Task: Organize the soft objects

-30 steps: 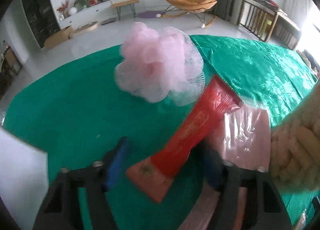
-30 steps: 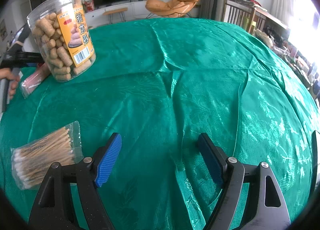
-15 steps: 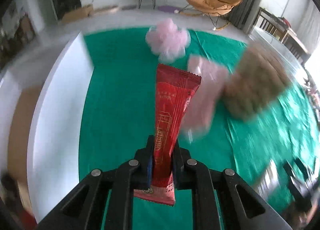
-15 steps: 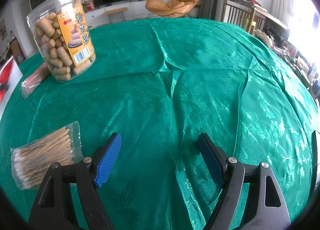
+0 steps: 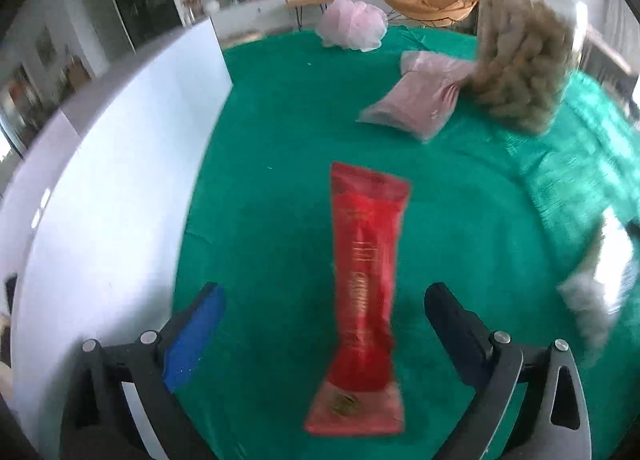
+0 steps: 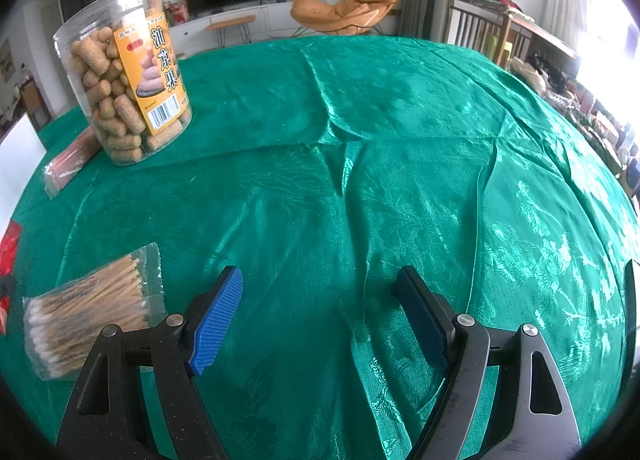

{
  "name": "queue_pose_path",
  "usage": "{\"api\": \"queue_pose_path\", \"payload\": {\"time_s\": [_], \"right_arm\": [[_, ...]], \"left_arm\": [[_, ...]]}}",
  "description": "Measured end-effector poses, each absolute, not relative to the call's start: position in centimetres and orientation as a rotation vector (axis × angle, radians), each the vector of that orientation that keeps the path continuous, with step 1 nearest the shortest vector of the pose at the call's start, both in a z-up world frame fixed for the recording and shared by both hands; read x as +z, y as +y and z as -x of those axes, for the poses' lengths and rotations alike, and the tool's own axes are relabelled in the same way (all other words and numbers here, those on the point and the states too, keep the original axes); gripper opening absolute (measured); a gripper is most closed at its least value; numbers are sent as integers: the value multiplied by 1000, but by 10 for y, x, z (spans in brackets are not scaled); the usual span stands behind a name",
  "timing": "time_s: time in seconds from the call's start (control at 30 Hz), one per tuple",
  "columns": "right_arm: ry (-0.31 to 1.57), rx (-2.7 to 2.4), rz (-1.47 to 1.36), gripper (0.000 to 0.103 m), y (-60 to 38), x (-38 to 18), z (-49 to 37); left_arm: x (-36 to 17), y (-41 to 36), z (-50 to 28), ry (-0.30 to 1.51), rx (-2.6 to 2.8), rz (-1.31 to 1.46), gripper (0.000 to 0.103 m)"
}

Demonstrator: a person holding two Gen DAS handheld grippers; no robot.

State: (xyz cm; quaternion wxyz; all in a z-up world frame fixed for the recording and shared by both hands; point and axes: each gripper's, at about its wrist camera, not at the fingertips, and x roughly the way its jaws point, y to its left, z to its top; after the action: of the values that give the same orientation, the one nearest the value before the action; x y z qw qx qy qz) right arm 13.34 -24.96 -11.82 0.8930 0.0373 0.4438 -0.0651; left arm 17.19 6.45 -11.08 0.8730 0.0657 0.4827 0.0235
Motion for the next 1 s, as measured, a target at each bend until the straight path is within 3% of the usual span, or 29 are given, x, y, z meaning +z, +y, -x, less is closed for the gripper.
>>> {"api": "queue_pose_path", "payload": {"time_s": [0.37, 0.5, 0.7, 1.0], "right_arm": [[927, -109, -78, 87, -248, -119, -136], [1021, -58, -127, 86, -243, -104, -148], [994, 305, -263, 85, -128, -46, -187], [1101, 249, -152, 83, 11, -89, -293]], "left_arm": [[-120, 88, -160, 951, -9, -8, 103], [-120, 88, -160, 951, -9, -8, 103], [-120, 88, -160, 952, -10, -8, 103], [-120, 88, -160, 952, -9, -8, 103]]}}
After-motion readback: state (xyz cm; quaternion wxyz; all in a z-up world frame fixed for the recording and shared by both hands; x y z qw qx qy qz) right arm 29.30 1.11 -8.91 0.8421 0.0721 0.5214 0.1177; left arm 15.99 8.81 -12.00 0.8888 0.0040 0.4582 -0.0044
